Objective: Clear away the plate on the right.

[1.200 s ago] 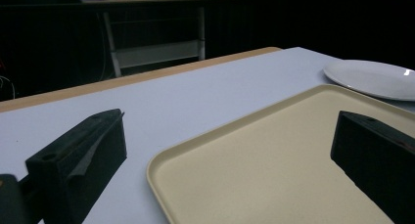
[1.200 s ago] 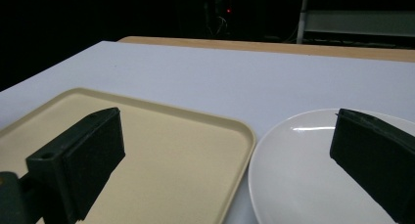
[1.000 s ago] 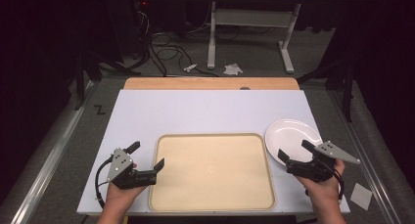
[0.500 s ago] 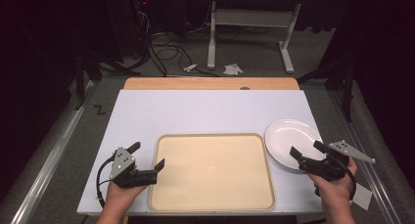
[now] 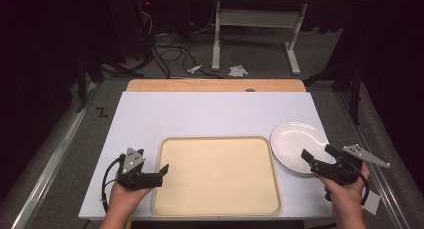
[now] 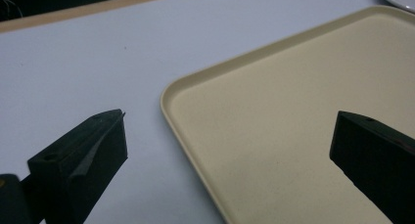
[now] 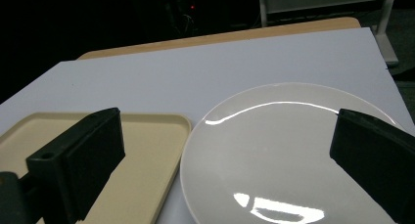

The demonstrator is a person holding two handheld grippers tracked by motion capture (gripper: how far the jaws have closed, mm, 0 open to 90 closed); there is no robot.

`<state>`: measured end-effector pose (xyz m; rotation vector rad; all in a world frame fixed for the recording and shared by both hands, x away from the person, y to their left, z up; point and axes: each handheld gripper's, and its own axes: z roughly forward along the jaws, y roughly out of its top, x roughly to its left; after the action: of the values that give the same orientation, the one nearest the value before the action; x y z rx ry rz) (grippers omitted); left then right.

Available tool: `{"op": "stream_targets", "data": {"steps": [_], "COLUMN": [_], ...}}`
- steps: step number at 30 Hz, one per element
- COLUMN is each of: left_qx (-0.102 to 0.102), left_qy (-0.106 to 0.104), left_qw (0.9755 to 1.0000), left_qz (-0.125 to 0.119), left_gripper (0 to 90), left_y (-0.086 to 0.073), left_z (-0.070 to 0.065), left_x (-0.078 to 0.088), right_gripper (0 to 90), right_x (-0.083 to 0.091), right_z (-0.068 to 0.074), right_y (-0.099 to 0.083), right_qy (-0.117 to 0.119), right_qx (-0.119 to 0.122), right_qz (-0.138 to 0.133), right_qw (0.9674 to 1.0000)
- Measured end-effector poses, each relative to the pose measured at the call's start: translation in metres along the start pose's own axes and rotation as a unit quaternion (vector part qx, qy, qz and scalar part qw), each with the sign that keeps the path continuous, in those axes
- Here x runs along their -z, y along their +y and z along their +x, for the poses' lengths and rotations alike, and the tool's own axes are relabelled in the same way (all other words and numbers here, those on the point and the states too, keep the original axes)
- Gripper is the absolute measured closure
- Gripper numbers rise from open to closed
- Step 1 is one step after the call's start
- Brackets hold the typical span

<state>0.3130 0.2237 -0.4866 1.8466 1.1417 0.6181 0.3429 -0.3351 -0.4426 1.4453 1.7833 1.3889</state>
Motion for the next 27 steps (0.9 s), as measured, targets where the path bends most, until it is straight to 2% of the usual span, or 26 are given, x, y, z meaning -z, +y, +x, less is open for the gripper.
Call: {"op": "stream_targets", "data": {"steps": [3, 7, 14, 18, 21, 24, 27], "left_qx": [0.002, -0.003, -0.011, -0.015, -0.017, -0.016, -0.016], "left_qy": [-0.006, -0.009, -0.015, -0.015, -0.016, -0.018, -0.026], "left_qw": [1.0000, 0.9999, 0.9994, 0.9992, 0.9989, 0.9984, 0.9968], "left_qz": [0.007, 0.004, -0.030, -0.035, -0.040, -0.052, -0.074], "left_gripper": [1.2, 1.2, 1.0, 0.9, 0.9, 0.9, 0.9], "left_y": [-0.001, 0.000, 0.001, 0.002, 0.002, 0.003, 0.004], "left_z": [0.000, -0.002, -0.005, -0.006, -0.006, -0.005, -0.006], "left_x": [-0.001, -0.001, 0.001, 0.001, 0.002, 0.003, 0.006], "right_gripper": [0.5, 0.6, 0.6, 0.6, 0.8, 1.8, 4.4], "right_x": [0.001, 0.002, 0.004, 0.005, 0.006, 0.006, 0.007], "right_z": [0.000, -0.002, -0.011, -0.019, -0.024, -0.028, -0.033], "right_y": [0.000, 0.000, -0.001, -0.002, -0.003, -0.005, -0.007], "right_qy": [-0.003, -0.006, -0.006, -0.008, -0.013, -0.016, -0.016], "right_qx": [-0.002, -0.011, -0.050, -0.081, -0.089, -0.109, -0.125], "right_qz": [-0.001, 0.000, 0.005, 0.010, 0.014, 0.018, 0.023], "right_qw": [1.0000, 0.9999, 0.9987, 0.9966, 0.9958, 0.9938, 0.9918]}}
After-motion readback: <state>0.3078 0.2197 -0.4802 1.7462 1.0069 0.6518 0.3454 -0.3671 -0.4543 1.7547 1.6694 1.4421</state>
